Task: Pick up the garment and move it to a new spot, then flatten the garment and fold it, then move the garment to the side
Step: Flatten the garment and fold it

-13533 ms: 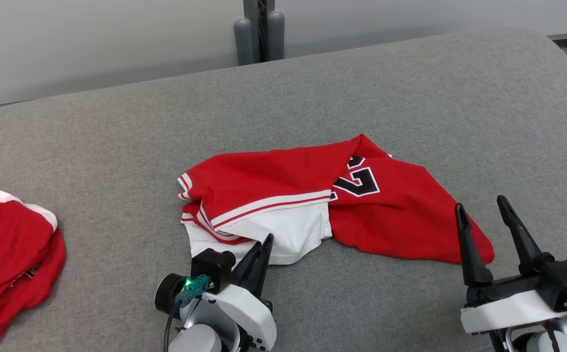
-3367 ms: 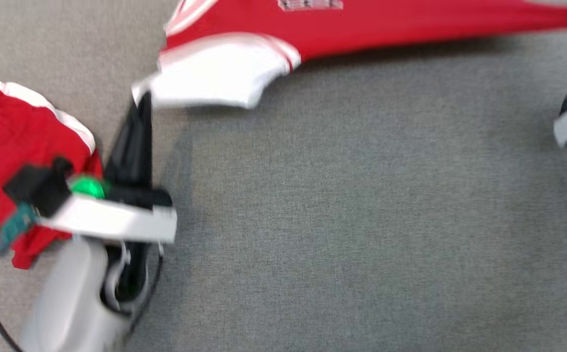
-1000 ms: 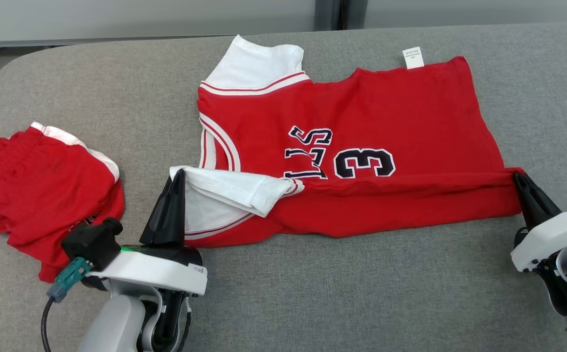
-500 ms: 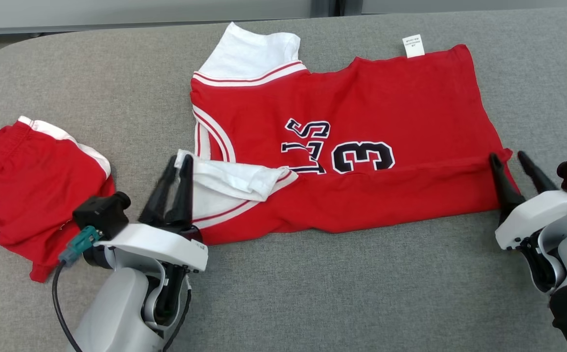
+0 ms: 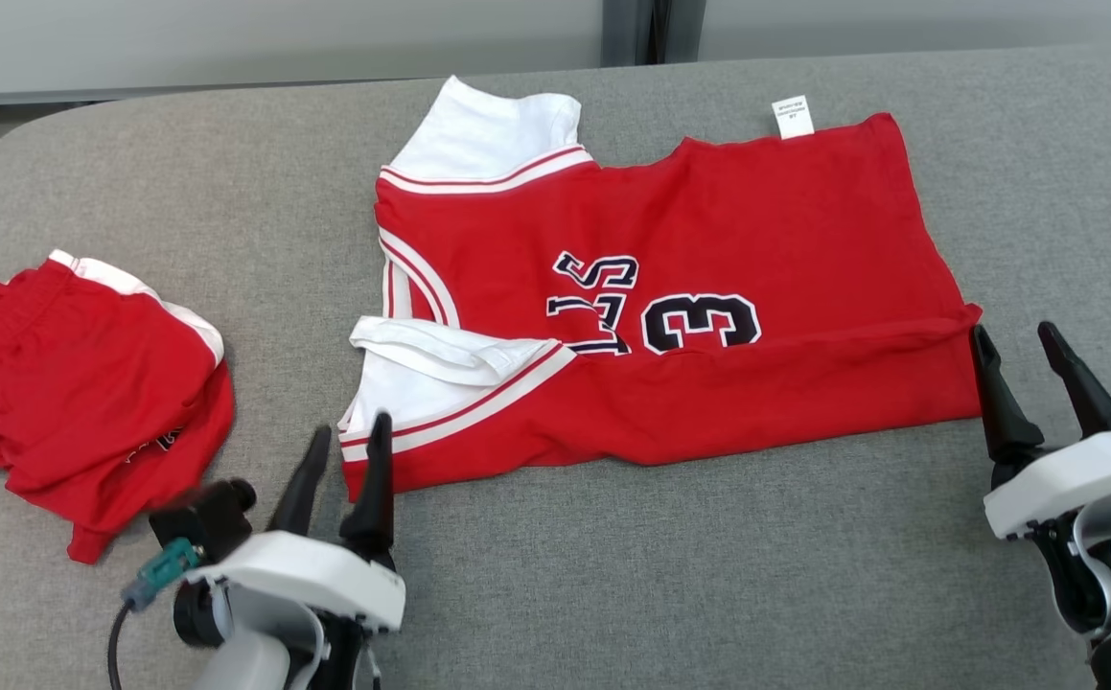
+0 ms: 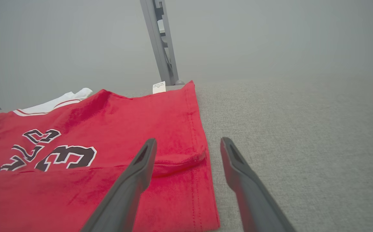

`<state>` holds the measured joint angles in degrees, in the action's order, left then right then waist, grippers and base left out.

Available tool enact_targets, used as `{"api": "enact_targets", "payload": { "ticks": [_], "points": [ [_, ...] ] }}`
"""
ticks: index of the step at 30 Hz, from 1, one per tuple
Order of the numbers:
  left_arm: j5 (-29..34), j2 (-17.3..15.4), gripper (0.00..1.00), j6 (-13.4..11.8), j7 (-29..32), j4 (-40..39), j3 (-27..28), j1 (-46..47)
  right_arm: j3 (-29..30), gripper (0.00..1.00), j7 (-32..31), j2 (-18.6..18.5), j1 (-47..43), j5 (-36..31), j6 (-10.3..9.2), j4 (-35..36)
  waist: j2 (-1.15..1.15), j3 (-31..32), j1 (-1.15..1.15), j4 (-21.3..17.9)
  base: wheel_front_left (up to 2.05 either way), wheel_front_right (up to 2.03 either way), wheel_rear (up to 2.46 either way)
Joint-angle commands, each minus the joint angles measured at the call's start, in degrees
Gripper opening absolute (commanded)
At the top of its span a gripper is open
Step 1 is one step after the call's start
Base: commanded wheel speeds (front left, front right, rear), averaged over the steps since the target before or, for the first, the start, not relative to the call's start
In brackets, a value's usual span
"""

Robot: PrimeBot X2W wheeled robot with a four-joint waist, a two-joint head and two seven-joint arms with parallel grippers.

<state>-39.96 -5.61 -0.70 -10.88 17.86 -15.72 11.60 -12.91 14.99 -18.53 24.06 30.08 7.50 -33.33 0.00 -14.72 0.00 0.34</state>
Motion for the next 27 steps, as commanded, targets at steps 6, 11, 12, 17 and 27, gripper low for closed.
{"api": "enact_targets", "payload": {
  "ticks": [6,11,12,17,27],
  "points": [
    [-2.0,0.1,1.00,-3.9,5.6,0.4,-0.7,-4.4,1.7,1.00,0.3,1.0,-3.5,-0.9,-0.01,1.7,0.00,1.7,0.00,-0.3,0.00,0.00,0.00],
    [-1.9,0.0,1.00,-6.1,7.4,2.1,-0.5,-3.4,1.2,1.00,0.3,1.1,-4.0,-0.1,-0.01,2.3,0.00,2.0,0.00,-0.4,0.00,0.00,0.00],
    [-2.0,0.0,1.00,-6.4,7.7,2.6,-0.4,-3.0,1.0,1.00,0.3,1.1,-4.2,0.1,-0.01,2.3,0.00,1.9,0.00,-0.4,0.00,0.00,0.00],
    [-1.7,0.0,0.49,-5.8,8.4,5.1,-1.2,-1.3,0.1,1.00,0.3,0.8,-4.0,0.9,-0.01,1.2,0.00,1.5,0.00,-0.7,0.00,0.00,0.00],
    [-1.6,-0.3,0.00,-4.7,8.3,6.8,-2.2,-0.2,-3.8,1.00,0.3,1.1,0.2,6.7,-0.01,-6.7,0.00,0.6,0.00,-0.5,0.00,0.00,0.00]
  ]
}}
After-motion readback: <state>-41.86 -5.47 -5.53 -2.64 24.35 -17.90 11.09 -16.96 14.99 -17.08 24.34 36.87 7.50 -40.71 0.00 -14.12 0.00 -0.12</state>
